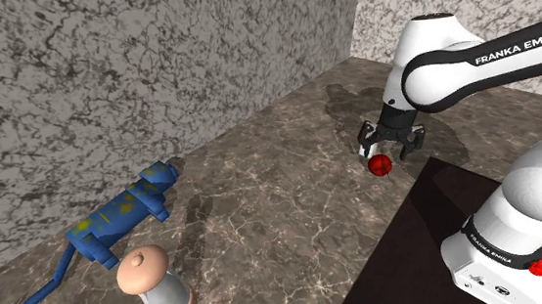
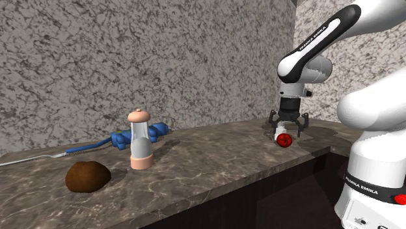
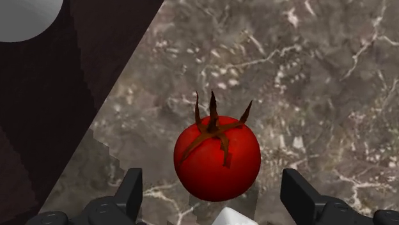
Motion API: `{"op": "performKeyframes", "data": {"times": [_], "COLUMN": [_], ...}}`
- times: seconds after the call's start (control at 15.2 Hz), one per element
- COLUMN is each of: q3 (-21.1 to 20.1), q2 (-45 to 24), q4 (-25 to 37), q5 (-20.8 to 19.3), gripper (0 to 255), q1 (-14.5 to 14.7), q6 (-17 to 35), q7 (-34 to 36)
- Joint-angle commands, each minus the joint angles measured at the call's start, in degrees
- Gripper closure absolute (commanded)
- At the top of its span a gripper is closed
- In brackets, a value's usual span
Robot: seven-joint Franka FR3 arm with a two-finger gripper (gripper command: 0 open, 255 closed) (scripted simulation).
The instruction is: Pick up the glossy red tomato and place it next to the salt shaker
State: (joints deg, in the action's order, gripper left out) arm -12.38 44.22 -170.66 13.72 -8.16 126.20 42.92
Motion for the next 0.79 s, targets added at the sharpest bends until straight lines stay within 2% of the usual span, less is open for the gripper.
{"op": "performKeyframes", "data": {"times": [0.0,0.2,0.73], "q3": [0.38,1.45,1.46], "q2": [1.58,4.89,4.89], "q4": [1.22,5.10,5.10], "q5": [-0.50,-1.81,-1.82], "gripper": [0,0,0], "q1": [-0.24,-0.86,-0.86], "q6": [-2.80,-9.96,-9.96], "q7": [0.08,0.26,0.27]}}
